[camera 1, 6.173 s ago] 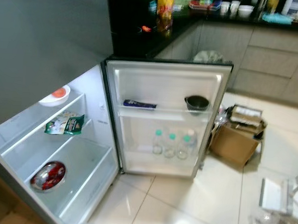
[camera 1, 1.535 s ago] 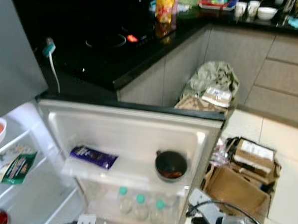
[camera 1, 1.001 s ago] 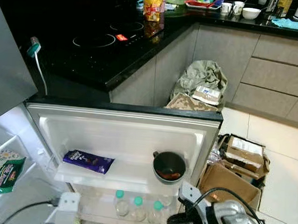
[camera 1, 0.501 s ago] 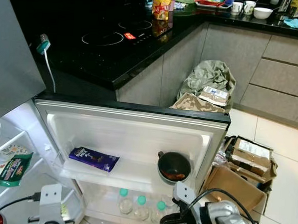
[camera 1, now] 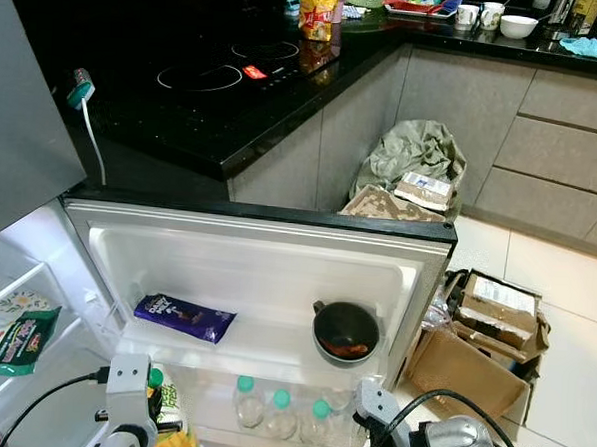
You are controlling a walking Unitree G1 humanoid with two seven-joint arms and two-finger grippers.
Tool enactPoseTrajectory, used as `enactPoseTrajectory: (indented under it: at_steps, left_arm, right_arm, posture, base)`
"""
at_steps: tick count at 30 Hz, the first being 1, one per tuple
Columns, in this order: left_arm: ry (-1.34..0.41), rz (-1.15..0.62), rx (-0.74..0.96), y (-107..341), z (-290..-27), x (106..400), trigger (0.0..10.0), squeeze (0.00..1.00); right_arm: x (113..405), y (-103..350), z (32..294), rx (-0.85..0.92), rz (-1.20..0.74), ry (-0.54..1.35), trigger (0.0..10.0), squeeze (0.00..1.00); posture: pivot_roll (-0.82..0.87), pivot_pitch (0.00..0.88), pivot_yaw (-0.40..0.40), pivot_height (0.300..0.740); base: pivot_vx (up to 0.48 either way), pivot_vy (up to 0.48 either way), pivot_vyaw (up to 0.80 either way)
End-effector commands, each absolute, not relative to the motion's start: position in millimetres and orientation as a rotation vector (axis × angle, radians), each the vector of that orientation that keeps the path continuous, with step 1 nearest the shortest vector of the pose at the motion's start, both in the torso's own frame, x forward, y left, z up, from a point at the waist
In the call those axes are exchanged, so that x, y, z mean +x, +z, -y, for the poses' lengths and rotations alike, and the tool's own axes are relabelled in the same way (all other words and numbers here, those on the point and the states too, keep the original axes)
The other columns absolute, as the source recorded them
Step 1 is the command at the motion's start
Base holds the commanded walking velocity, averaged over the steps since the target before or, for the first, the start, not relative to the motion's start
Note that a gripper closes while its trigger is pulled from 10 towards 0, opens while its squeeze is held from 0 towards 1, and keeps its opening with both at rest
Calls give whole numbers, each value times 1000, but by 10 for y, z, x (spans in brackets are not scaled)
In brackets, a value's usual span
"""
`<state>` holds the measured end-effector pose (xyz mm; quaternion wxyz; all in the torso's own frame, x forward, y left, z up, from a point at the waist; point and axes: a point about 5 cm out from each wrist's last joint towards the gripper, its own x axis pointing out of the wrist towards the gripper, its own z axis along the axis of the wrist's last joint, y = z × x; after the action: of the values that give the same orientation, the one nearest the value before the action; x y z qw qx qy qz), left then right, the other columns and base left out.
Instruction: Restocking fridge
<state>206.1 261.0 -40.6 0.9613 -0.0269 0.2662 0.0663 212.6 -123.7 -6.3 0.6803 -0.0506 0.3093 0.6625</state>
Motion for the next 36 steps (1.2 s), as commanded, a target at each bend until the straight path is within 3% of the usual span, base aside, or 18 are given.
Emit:
enactPoseTrajectory:
  at_steps: [1,16,36]
  left_arm:
    - [122,-547,-41,-428,-2603,2021,10000,0]
    - [106,-520,-43,-405,-2578,2053,10000,0]
    - [78,-285,-7,6,-2635,2491,10000,0]
  right_arm:
    - [2099,-55,1208,-119,-706,1510,10000,0]
    - [2051,-70,1242,-105,-748,1501,10000,0]
    - [2051,67,1264,-82,-737,1558,10000,0]
  posture:
    - [-81,0,6,660]
    - [-80,0,5,610]
    - [-78,0,4,530]
  base:
    - [0,0,0]
    - [0,0,0]
    - [0,0,0]
